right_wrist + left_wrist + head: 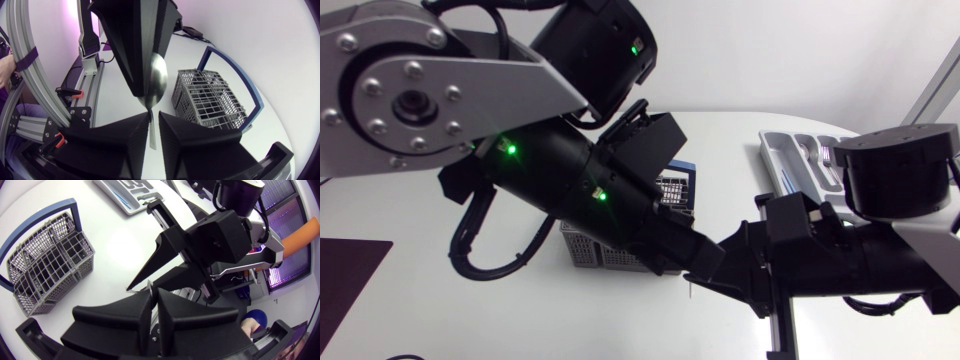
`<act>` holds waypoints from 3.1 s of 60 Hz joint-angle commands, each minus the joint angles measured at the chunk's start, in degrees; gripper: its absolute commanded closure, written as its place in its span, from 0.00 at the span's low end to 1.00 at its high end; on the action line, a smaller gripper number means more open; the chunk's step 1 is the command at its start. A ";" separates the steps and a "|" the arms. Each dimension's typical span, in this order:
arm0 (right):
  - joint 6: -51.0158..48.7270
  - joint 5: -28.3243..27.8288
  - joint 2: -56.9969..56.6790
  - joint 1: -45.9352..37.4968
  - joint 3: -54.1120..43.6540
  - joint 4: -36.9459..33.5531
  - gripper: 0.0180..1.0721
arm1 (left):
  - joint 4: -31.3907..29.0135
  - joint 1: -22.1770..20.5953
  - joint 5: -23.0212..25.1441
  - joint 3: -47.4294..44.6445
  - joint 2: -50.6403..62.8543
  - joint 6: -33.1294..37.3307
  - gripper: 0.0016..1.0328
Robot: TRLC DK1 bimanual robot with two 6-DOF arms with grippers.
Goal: Unload the cutlery basket into the drawer organizer.
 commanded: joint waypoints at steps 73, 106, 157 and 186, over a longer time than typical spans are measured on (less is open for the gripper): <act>-8.02 15.40 -2.34 -5.02 -0.68 -5.09 0.95 | -5.69 9.80 -17.66 3.37 1.15 -11.75 0.11; -28.85 12.33 -6.12 -30.78 -2.79 -6.67 0.95 | -7.01 11.55 -25.30 -1.37 -2.72 -14.39 0.11; -55.39 1.25 29.92 -67.87 14.26 -2.10 0.95 | -8.50 15.95 -27.15 -6.47 -7.73 -14.30 0.11; -63.74 7.93 48.82 -72.61 24.19 4.32 0.95 | -8.50 18.94 -27.15 -8.32 -9.23 -13.60 0.11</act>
